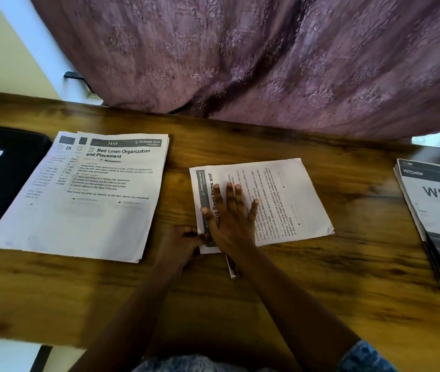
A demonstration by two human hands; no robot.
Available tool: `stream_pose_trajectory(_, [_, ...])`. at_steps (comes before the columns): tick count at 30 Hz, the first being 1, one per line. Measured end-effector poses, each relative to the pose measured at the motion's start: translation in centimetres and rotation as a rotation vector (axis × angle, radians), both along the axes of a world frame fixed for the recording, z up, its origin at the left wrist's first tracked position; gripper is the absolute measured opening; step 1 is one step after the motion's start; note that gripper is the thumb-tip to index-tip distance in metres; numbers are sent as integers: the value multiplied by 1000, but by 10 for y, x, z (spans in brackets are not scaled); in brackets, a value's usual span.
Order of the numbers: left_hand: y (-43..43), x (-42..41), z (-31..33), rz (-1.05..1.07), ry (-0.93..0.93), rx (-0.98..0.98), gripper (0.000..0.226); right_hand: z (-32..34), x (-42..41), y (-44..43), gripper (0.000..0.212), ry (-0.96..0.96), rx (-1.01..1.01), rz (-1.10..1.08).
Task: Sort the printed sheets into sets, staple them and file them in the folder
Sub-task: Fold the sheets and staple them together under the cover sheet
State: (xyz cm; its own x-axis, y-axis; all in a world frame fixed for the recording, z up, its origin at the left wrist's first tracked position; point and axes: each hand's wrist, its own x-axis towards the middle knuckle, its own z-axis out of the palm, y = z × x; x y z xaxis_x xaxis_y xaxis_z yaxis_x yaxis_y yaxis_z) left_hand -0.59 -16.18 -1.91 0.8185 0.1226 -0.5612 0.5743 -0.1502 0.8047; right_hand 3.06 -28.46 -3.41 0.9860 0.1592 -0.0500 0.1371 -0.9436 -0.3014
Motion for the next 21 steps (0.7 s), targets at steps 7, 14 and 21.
stream_pose_trajectory(7, [1, 3, 2, 15, 28, -45, 10, 6, 2, 2, 98, 44, -27, -14])
stream_pose_trajectory(14, [1, 3, 1, 46, 58, -134, 20, 33, -34, -25, 74, 7, 101, -123])
stream_pose_trajectory(21, [-2, 2, 3, 102, 59, -206, 28, 33, -78, -37, 27, 87, 134, -46])
